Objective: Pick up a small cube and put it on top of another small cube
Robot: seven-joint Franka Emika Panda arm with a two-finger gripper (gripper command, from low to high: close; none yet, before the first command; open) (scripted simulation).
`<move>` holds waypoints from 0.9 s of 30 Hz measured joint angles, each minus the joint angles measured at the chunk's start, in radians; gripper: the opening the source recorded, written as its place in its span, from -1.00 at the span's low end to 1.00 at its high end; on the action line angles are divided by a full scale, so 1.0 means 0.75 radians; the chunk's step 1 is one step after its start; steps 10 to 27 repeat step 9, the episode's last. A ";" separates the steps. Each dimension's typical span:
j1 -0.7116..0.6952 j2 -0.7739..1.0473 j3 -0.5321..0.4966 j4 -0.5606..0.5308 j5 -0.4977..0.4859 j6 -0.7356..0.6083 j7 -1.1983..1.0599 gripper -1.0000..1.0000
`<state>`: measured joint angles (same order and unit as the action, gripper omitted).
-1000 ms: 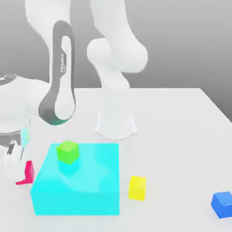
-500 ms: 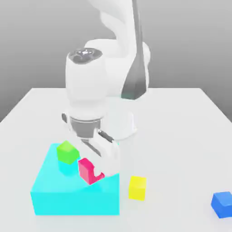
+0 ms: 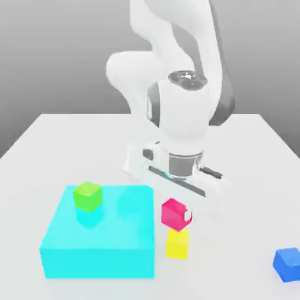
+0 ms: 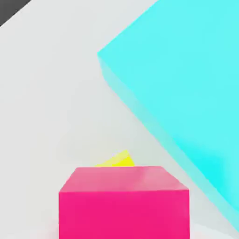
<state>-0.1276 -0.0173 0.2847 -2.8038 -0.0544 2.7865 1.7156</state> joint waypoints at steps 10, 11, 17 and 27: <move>0.009 0.169 -0.029 -0.005 -0.112 0.169 0.078 1.00; 0.009 0.169 -0.029 -0.005 -0.112 0.169 0.078 1.00; 0.009 0.169 -0.029 -0.005 -0.112 0.169 0.078 1.00; 0.009 0.169 -0.029 -0.005 -0.112 0.169 0.078 1.00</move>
